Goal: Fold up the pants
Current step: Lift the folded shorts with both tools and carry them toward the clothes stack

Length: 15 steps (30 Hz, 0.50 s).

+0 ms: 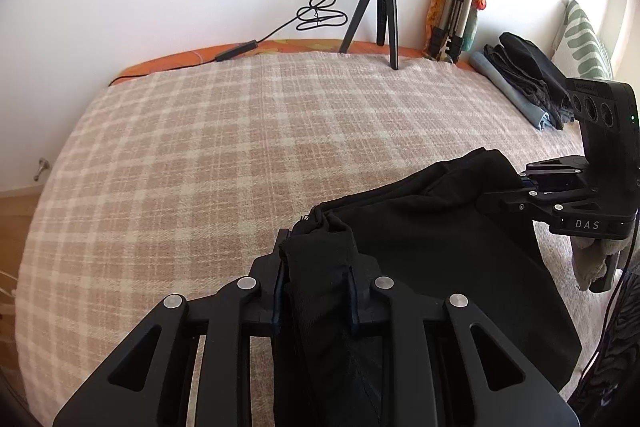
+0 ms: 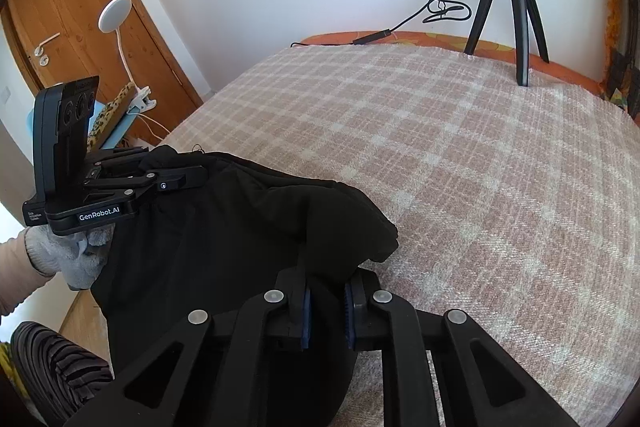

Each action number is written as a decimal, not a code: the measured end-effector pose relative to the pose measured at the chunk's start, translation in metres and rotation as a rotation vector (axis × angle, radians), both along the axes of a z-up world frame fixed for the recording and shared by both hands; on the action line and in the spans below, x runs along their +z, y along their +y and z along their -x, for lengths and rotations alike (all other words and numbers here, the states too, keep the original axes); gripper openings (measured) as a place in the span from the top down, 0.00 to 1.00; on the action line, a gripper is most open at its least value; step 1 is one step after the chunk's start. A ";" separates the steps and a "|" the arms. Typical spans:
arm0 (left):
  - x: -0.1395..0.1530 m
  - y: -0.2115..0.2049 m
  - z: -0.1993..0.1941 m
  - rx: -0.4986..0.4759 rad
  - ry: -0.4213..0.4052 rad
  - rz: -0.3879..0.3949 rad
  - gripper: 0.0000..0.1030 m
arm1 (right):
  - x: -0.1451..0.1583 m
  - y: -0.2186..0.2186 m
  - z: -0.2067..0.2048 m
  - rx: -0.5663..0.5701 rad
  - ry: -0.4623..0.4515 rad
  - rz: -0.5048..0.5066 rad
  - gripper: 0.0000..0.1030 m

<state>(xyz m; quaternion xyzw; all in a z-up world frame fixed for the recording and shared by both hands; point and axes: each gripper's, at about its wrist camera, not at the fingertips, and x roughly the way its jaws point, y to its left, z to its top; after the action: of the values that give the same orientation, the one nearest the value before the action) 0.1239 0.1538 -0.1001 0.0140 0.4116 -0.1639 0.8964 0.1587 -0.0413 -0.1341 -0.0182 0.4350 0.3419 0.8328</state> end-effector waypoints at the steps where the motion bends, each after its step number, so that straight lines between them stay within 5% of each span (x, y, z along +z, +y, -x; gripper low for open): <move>1: 0.004 -0.001 0.004 0.000 -0.013 -0.005 0.80 | 0.004 0.000 0.003 -0.003 -0.020 0.007 0.91; 15: 0.079 -0.024 0.048 -0.022 -0.190 -0.034 0.81 | 0.087 -0.030 0.061 -0.071 -0.221 -0.033 0.91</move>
<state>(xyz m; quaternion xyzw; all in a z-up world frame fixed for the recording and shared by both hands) 0.0755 0.1296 -0.0207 0.0493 0.3270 -0.1647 0.9293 0.0974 -0.0711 -0.0476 -0.0265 0.3352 0.3152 0.8875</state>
